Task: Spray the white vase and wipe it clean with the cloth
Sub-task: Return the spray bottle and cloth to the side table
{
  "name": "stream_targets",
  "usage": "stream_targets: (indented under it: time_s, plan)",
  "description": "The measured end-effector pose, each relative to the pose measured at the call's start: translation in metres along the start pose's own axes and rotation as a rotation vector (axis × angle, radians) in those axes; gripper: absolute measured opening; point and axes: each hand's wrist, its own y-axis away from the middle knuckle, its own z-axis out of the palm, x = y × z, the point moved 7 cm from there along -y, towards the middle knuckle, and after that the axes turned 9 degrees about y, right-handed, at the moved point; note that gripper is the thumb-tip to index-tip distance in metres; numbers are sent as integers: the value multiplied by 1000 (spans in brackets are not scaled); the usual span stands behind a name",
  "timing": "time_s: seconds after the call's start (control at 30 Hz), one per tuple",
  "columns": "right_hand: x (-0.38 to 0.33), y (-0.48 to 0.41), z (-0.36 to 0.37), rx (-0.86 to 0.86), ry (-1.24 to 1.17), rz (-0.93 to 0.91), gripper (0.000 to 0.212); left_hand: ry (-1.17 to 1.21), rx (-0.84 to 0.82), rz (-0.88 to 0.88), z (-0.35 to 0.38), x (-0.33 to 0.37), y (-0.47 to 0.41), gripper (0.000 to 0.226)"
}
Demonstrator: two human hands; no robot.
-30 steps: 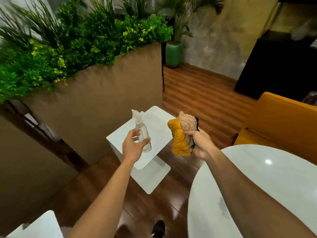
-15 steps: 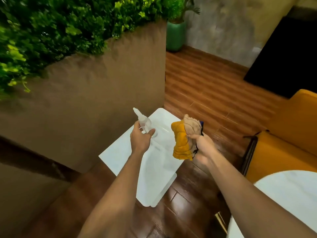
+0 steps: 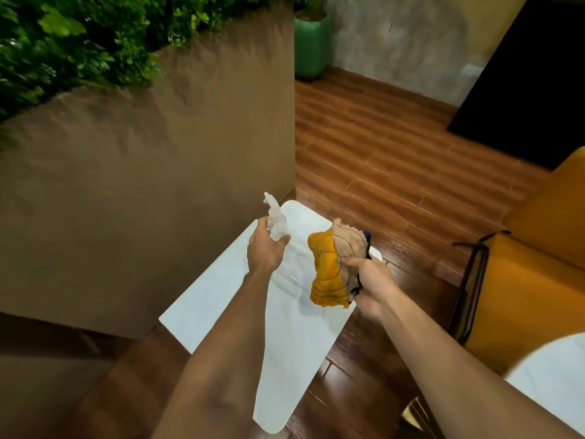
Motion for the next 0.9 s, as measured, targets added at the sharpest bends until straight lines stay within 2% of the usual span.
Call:
stream_targets:
  time_s: [0.2,0.33,0.4,0.47,0.53,0.6,0.7,0.73,0.8,0.9]
  plan:
    - [9,-11,-4,-2,-22,23,28,-28,-54,1,10,-5,-14,62]
    - [16,-19,-5,-16,-42,50,30,16,-105,-20,7,-10,-13,82]
    - [21,-24,-7,-28,-57,67,31,25,-62,-52,-3,-19,-2,88]
    - [23,-25,-6,-55,-77,95,33,94,72,-83,-19,-26,21,73]
    - [23,-23,-2,-107,-91,118,31,238,157,-169,-28,-32,50,47]
    - [23,-19,4,-156,-97,149,27,414,41,-336,-17,-43,74,33]
    - [26,-16,14,-221,-60,199,29,722,-364,-609,19,-52,106,47]
    - [26,-17,18,-233,-27,209,28,836,-438,-648,26,-54,112,48]
    - [28,-25,17,-198,77,229,27,953,-474,-622,27,-55,115,42]
    - [21,-46,8,-80,336,164,28,889,-420,-486,21,-54,106,29]
